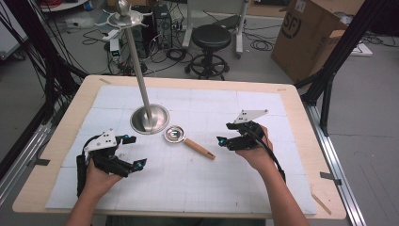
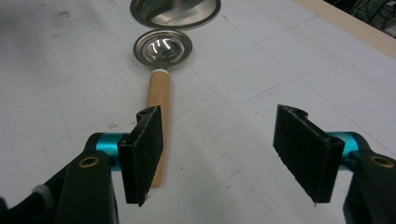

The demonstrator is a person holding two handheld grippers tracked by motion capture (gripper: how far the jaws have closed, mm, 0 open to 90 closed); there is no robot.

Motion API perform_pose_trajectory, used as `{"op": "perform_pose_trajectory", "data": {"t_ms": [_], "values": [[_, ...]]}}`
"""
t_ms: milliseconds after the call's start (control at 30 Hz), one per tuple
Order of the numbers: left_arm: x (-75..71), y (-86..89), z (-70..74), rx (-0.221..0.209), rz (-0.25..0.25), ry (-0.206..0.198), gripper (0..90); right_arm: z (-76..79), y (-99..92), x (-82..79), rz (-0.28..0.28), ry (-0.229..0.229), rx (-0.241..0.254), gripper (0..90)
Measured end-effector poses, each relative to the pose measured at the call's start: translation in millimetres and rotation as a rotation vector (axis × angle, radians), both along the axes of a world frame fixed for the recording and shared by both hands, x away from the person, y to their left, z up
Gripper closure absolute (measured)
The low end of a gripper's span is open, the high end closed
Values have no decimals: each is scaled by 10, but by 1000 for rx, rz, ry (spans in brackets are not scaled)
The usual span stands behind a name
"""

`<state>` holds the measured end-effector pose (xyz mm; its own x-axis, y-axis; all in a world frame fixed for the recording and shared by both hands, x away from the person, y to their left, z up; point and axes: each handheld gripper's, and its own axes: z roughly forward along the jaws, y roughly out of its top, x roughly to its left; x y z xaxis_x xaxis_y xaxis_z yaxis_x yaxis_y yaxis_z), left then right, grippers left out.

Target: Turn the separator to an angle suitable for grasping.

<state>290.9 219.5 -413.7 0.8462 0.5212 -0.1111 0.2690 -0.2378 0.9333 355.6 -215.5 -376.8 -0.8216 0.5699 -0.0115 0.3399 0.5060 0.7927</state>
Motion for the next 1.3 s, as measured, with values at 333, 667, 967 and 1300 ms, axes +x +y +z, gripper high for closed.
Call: {"op": "perform_pose_trajectory", "data": {"t_ms": [333, 667, 967, 1300], "values": [[2, 1, 0, 0, -2, 1, 42, 7, 169, 77, 21, 20, -27, 334], [3, 4, 1, -1, 1, 1, 42, 8, 320, 180, 33, 19, -31, 337], [4, 0, 0, -2, -2, 1, 42, 11, 416, 245, 33, 41, -47, 336], [3, 2, 1, -2, 1, 2, 42, -11, 618, 308, 69, 63, -110, 337]]}}
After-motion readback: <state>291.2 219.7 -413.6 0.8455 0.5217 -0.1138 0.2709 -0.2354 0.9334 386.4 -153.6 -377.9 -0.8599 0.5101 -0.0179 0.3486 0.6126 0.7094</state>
